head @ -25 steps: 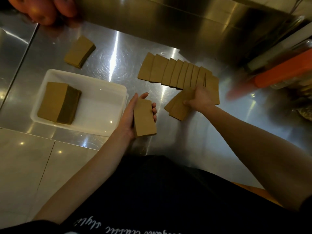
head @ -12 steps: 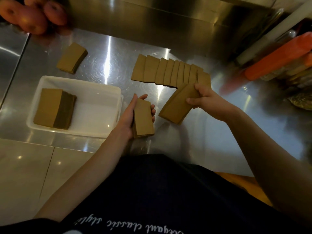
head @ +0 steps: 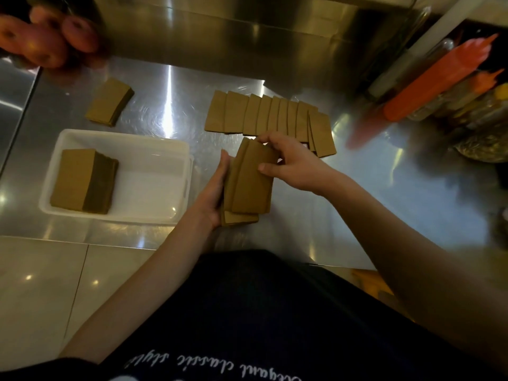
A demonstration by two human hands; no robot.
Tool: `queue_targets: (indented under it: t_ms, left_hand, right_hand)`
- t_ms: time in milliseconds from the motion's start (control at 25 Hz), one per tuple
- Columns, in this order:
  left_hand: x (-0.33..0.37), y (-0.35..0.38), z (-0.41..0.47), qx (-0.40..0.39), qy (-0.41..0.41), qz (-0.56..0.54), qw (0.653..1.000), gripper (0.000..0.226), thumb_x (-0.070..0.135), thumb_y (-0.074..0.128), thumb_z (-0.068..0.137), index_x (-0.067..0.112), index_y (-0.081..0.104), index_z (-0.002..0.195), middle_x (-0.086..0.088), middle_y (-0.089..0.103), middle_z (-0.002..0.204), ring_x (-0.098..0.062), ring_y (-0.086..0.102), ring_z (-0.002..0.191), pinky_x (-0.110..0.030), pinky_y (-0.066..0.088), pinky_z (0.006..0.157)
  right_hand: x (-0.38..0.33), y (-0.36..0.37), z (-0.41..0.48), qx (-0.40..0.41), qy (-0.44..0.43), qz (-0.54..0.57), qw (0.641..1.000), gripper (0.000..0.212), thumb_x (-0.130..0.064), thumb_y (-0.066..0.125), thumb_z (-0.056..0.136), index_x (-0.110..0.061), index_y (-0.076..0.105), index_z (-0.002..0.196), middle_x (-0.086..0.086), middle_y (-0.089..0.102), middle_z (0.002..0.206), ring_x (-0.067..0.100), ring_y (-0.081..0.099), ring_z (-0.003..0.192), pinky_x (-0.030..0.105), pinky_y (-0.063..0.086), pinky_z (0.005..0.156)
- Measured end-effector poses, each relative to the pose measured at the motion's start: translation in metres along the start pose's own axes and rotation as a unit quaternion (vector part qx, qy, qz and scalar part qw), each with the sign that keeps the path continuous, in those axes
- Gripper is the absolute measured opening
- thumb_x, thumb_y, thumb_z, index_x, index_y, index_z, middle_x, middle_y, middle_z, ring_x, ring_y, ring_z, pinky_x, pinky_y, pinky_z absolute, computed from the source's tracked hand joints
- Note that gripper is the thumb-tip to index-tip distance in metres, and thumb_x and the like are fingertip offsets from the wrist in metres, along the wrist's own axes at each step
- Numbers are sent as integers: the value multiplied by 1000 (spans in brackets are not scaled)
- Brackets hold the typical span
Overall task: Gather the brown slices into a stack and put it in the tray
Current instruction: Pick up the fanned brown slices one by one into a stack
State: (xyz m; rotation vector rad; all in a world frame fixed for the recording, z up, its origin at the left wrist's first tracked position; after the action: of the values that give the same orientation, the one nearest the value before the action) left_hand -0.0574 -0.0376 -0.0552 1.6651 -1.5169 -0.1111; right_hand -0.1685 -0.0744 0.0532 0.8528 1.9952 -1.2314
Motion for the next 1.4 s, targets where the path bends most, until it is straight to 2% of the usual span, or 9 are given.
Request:
queue_targets:
  t_ms: [160,280,360,520,640,760,920,1120,1400]
  left_hand:
    - [-7,7,1,-10,-1,17,1000,77,79,40,79,23,63,127,-12,75,113,-28,74,98,-43,60,73]
    - [-9,13,2,-16,-1,18,1000,73,77,40,81,22,71,118,-13,75,111,-28,74,96,-43,60,73]
    - [-11,19,2,-25,-9,22,999,73,78,46,76,22,76,112,-14,75,109,-28,74,94,-43,61,74]
    - [-16,32,1,-51,-22,29,998,97,75,68,58,16,58,134,-16,74,108,-30,73,92,-44,60,75]
    - [-15,40,2,-74,-4,20,997,102,71,84,43,23,60,130,-15,73,106,-28,73,88,-43,60,73]
    - [-12,47,3,-102,21,-19,994,83,68,79,59,25,57,126,-11,70,101,-23,70,81,-40,60,73]
    - [-15,41,6,-81,6,-67,994,62,71,48,83,22,54,121,-13,68,106,-22,70,82,-37,60,73]
    - [-10,40,11,-61,25,-92,994,61,72,45,86,24,52,122,-13,66,106,-22,67,86,-37,58,75]
    - [-9,40,26,-25,11,-125,992,53,69,48,87,21,57,107,-11,69,103,-23,70,85,-36,60,71]
  right_hand:
    - [-2,7,-7,41,-32,-62,997,49,-28,64,89,-23,44,135,-1,51,129,7,46,104,10,37,72]
    - [-1,6,-11,56,-38,-111,992,52,-33,66,87,-22,48,134,4,48,131,16,45,114,23,38,88]
    - [5,5,-14,59,-24,-117,991,52,-36,67,86,-24,49,134,5,46,132,19,42,119,28,36,93]
    - [18,1,-20,76,-12,-112,991,48,-44,67,83,-32,52,127,1,44,132,19,38,124,32,35,98]
    - [24,-1,-25,88,-16,-98,991,43,-48,66,83,-39,52,122,-3,44,133,18,40,123,37,38,100]
    - [31,-13,-30,135,-17,-84,987,49,-47,66,83,-35,48,127,-5,49,129,11,46,115,37,46,98]
    - [54,-37,-36,172,19,-71,982,58,-47,65,84,-25,43,133,-2,54,127,7,50,108,27,47,90]
    - [83,-63,-38,175,57,-40,982,51,-38,64,88,-23,42,133,1,55,125,11,53,106,24,46,84]
    - [130,-86,-23,148,117,-23,982,53,-36,64,88,-18,43,133,3,59,118,15,56,105,26,43,83]
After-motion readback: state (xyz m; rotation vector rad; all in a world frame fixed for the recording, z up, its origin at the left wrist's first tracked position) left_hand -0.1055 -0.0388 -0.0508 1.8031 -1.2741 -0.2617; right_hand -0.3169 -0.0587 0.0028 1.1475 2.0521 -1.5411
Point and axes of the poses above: each hand's wrist, its own z-axis towards the middle knuckle, its own y-axis out of the palm, x = y × z, the point moved 10 cm from there along z, towards the middle knuckle
